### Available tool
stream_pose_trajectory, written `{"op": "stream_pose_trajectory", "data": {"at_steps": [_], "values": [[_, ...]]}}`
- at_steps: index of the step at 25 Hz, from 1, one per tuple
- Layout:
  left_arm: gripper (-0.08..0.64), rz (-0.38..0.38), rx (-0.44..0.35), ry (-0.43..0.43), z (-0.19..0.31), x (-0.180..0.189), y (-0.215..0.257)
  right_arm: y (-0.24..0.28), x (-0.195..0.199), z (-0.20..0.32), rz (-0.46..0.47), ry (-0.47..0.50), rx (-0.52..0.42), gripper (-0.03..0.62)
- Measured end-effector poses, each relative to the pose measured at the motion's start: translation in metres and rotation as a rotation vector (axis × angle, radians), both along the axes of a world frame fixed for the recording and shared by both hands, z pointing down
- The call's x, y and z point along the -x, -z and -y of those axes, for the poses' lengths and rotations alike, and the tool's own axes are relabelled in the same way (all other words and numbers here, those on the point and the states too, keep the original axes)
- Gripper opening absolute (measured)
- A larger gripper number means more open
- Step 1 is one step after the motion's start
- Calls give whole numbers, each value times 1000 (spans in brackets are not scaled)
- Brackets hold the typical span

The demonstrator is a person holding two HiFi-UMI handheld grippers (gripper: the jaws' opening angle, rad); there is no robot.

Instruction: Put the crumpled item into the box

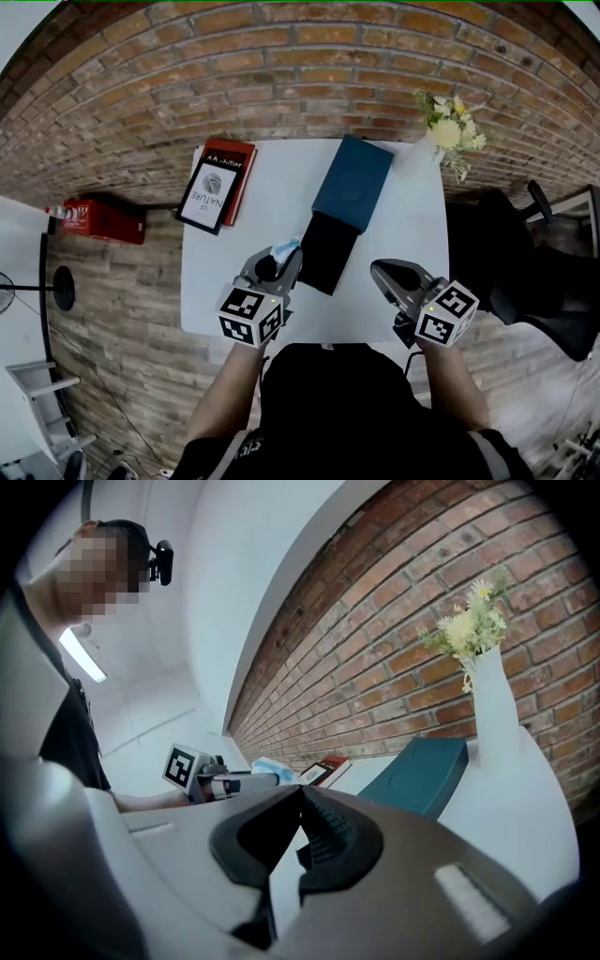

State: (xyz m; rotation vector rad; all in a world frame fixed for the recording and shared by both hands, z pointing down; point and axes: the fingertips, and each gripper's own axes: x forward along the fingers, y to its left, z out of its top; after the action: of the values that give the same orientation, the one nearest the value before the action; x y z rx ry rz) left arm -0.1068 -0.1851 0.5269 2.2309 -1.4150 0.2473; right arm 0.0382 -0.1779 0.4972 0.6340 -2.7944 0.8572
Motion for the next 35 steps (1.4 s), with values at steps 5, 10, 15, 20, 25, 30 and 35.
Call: {"op": "stream_pose_trajectory", "data": {"at_steps": [5,10,15,20,25,30,35], "values": [[58,12,55,-18,7,-2,-34,-5,0,-3,-10,-15,12,2],[58,25,81,-87,9,-17,-59,-5,-9,-7,-33,-58,15,2],[58,62,115,-137,11,-32,-82,1,-20,-14,-49,-96,10,2],[58,130,116,-207,24,-47,-97,1,-37,-15,-72,-152,13,2],[60,218,107,-301,38,-64,-118,-4,-49,-18,-94,-187,20,2],[66,297,129,-360,55,-70,-130,4,-62,-19,-108,-226,7,2],[143,259,209,-413,56,-80,-131,18,-71,-18,-100,-263,-23,2]]}}
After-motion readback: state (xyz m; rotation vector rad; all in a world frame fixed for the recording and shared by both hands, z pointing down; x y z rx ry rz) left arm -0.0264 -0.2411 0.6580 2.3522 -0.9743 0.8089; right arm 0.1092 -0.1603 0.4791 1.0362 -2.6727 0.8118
